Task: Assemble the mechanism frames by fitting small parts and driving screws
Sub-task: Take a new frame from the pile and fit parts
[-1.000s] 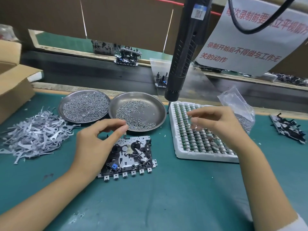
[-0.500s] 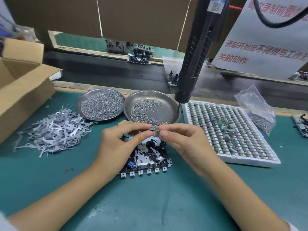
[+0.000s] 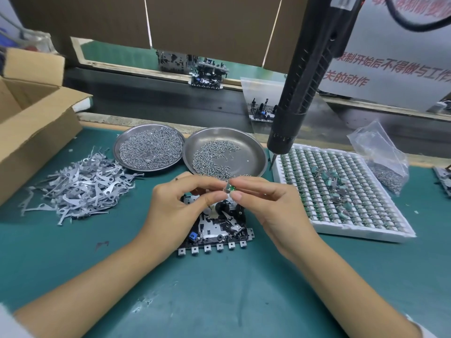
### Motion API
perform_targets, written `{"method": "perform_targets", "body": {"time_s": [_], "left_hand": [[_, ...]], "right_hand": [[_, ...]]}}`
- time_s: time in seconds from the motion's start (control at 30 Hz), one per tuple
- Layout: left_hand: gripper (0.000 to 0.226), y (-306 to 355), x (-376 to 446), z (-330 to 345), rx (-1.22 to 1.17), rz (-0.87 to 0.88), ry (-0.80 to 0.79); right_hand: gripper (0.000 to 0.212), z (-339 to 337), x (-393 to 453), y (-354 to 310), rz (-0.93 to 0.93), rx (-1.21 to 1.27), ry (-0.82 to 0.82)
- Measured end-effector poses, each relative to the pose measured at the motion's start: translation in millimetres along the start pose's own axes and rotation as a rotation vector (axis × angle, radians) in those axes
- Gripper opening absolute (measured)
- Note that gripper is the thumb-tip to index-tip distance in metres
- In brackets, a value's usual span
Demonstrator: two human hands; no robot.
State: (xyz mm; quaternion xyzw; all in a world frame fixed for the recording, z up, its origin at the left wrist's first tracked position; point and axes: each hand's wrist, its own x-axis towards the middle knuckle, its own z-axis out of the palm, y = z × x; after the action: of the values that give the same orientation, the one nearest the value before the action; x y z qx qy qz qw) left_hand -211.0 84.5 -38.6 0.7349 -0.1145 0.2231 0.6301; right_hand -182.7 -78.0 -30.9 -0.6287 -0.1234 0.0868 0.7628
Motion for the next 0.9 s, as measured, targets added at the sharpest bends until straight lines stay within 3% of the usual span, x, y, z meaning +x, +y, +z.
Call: {"method": "perform_targets", "body": {"time_s": [0.63,0.9], "left_hand": [[0.018,-9.5,1.7,-1.4,0.064,0.053,-0.048],[0.023,-10.9,4.0,-2.9,0.155,0.138,-0.024]], "right_hand": [[0.019,3.3,-3.5,-3.8,-0.023,-0.055,0.023],[0.018,0.6,-3.1,-4.2,0.025,-0.089,-0.070]]}}
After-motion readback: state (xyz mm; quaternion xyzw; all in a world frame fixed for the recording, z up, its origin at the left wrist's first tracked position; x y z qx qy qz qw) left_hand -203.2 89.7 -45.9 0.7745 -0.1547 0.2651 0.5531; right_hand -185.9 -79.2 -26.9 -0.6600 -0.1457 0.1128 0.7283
